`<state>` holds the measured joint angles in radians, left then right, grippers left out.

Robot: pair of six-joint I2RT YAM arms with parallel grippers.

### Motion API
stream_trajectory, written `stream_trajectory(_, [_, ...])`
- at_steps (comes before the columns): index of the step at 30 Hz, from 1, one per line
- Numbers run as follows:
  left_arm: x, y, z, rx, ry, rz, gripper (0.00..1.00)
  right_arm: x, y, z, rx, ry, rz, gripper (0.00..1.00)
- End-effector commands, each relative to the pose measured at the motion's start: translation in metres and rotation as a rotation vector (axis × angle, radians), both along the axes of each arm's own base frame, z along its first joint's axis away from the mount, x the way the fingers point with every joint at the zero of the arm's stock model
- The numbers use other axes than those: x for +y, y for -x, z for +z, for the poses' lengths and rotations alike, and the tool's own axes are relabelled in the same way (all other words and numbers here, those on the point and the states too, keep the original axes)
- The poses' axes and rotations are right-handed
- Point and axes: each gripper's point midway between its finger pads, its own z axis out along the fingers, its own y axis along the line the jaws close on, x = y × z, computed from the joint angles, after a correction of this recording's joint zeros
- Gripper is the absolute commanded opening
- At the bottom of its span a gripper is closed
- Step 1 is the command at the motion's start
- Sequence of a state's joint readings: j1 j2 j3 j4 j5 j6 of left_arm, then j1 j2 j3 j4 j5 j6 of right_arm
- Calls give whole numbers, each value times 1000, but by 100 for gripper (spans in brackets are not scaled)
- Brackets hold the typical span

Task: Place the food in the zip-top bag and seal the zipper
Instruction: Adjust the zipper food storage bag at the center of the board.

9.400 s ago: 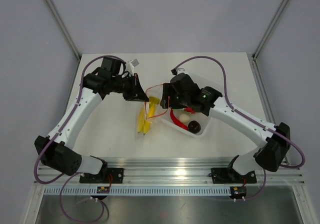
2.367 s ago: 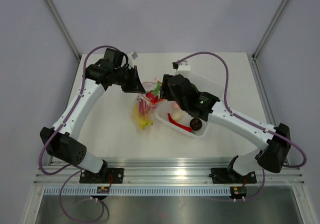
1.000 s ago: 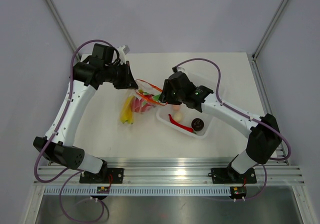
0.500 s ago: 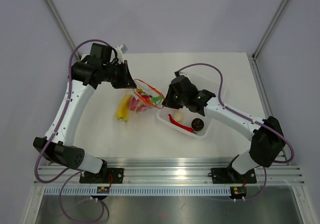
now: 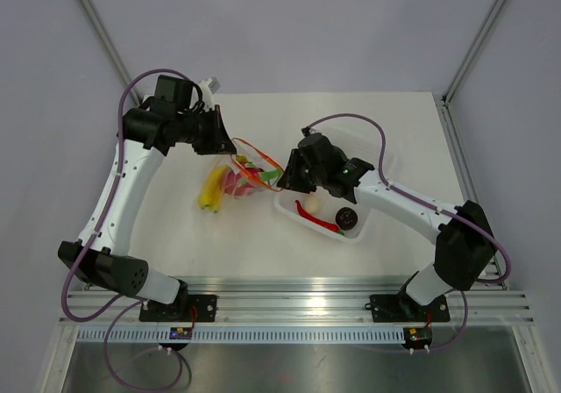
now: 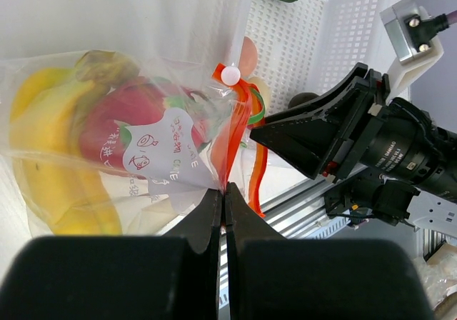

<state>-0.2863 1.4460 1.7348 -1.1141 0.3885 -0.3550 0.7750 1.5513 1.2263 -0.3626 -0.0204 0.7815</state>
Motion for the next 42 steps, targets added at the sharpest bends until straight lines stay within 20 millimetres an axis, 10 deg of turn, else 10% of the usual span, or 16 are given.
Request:
stream_trajectory(1, [0,-1,47,-170,59,-16,0,8,-6,3,-7,-33,11,31])
stream_trajectory(7, [1,-2,46,-167,58,-12,0,14,-4,5,2,-80,15,1])
stream_trajectory(16, [15,-10,25,-149,-15,47,0,19,-22,81,-160,-92,48,0])
stream_trajectory(25, [32,-31,67,-240,-12,122,0,57,-51,152,-296,-127,156,0])
stream_trajectory(28, [34,-36,27,-184,-35,142,0,62,-57,132,-279,-108,156,0])
stream_trajectory(31, [29,-40,-53,-25,-56,131,0,60,-69,73,-220,-4,132,0])
stream_trajectory(34, [27,-38,-89,76,-67,125,0,56,-76,20,-141,116,133,0])
stream_trajectory(36, [29,-39,-84,67,-77,129,0,61,-77,33,-165,90,139,0])
stream_trajectory(42, [33,-39,20,-172,-32,146,0,43,-80,135,-374,23,84,0])
